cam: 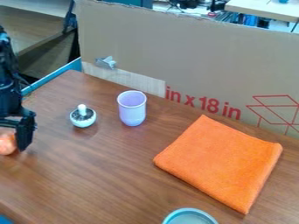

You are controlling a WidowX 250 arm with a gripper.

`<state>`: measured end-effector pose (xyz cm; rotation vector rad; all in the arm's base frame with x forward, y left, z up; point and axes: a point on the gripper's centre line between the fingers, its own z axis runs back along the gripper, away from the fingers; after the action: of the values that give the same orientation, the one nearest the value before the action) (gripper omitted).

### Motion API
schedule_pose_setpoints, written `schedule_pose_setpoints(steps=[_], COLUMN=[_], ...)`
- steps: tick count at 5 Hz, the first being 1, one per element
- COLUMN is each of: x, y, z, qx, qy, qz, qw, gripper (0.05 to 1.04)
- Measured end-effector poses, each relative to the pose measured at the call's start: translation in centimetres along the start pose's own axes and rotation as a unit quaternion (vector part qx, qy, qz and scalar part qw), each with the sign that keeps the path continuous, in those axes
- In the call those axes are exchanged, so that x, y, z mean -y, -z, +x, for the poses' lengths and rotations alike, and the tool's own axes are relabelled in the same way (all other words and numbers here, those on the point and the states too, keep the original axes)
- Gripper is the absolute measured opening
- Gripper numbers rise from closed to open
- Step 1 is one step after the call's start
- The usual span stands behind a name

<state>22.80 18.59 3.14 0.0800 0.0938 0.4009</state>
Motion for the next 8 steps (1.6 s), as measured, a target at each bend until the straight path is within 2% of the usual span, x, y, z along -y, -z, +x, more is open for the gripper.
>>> schedule_pose_setpoints(steps=[1, 2, 3, 5, 6, 8], x=[0.3, 0.2, 0.7, 1.6, 1.6, 3.7], y=[0.7, 0.7, 0.2, -5.3, -5.0, -1.5], z=[0.4, 0.6, 0.6, 5.6, 8.4, 12.3], qx=[-0.003, -0.005, -0.004, 0.092, 0.101, 0.072], qy=[-0.011, -0.018, -0.015, 0.032, 0.042, 0.072], qz=[-0.007, -0.004, -0.019, -0.035, -0.040, -0.046], qw=[0.9999, 0.9998, 0.9997, 0.9947, 0.9932, 0.9938], gripper=[0.955, 0.696, 0.668, 0.669, 0.669, 0.669])
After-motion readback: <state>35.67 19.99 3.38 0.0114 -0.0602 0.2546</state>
